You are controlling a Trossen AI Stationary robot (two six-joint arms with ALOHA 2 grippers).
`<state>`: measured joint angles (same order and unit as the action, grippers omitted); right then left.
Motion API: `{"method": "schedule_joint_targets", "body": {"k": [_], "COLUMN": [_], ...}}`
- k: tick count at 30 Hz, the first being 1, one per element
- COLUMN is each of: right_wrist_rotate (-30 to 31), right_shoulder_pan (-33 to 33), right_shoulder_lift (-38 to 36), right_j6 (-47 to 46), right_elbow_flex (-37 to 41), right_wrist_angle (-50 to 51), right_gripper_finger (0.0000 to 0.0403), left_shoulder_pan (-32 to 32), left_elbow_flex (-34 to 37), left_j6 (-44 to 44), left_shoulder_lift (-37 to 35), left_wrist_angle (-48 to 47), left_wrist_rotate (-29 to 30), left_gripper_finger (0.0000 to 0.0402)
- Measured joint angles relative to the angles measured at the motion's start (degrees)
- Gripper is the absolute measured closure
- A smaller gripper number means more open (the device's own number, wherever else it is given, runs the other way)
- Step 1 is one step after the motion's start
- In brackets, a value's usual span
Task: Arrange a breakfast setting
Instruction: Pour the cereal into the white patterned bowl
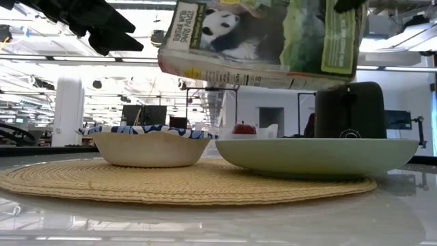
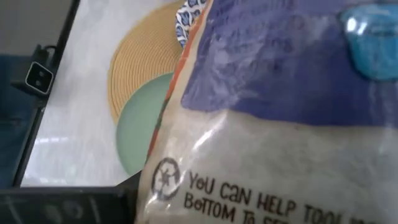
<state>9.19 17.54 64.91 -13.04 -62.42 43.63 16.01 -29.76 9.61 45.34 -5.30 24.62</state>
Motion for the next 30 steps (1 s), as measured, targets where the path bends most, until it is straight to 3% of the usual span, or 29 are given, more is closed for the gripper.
{"method": "schedule_joint_targets", "body": {"k": [15, 30], "right_wrist_rotate": [2.99, -0.74], "right_shoulder_pan": [-2.85, -5.66], "right_shoulder_lift": [-14.75, -8.39], "right_j6": [8.76, 20.22], "right_elbow_flex": [15.28, 23.39], "right_wrist_angle": [-25.79, -60.27], "right_gripper_finger": [0.0220, 0.0220], "left_shoulder_pan": [0.00, 0.02], "left_elbow_flex": [-0.02, -0.02], "left_j6": [-0.97, -10.35], "left_shoulder_lift": [3.83, 20.38], "left_wrist_angle": [4.93, 41.76], "left_wrist_rotate": [-0.05, 0.09], "left_gripper_finger": [0.0106, 0.0106]}}
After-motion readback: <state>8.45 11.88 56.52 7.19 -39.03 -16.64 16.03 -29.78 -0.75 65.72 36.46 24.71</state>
